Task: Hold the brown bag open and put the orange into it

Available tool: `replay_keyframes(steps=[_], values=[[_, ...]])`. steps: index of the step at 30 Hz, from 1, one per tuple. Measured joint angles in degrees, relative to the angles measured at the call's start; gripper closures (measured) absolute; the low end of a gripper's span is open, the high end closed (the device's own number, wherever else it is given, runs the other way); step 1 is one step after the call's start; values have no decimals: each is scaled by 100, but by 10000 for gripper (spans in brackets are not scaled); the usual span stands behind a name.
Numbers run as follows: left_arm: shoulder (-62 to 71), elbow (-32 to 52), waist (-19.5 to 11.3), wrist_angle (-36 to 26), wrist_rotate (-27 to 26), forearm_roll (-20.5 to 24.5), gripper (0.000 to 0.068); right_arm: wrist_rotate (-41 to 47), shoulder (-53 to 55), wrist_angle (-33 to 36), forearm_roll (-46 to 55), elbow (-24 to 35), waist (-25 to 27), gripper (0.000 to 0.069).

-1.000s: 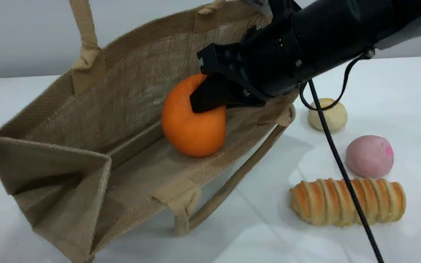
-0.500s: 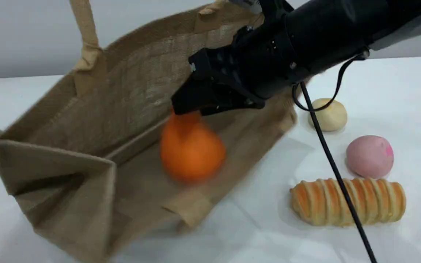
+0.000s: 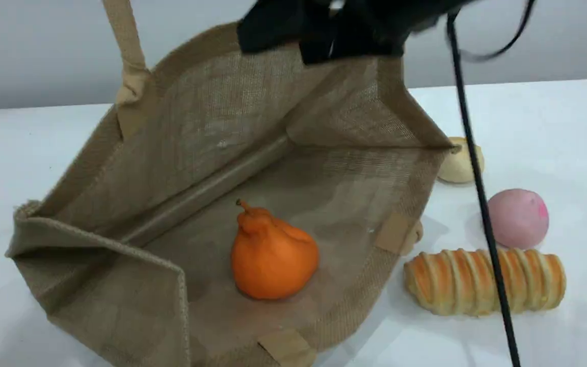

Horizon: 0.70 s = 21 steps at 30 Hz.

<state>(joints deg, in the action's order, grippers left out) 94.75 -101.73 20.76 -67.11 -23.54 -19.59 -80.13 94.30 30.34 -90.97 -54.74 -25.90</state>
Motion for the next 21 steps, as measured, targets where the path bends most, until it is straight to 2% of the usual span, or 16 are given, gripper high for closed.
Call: replay_keyframes(steps=[7, 15, 21], values=[[84, 510, 0, 113, -2, -14, 597, 1248, -788, 292, 1496, 0, 449, 180], [84, 1727, 0, 619, -160, -14, 594, 2479, -1431, 849, 2935, 0, 714, 180], [96, 2374, 0, 620, -236, 123, 538, 3469, -1764, 1162, 4105, 0, 714, 180]])
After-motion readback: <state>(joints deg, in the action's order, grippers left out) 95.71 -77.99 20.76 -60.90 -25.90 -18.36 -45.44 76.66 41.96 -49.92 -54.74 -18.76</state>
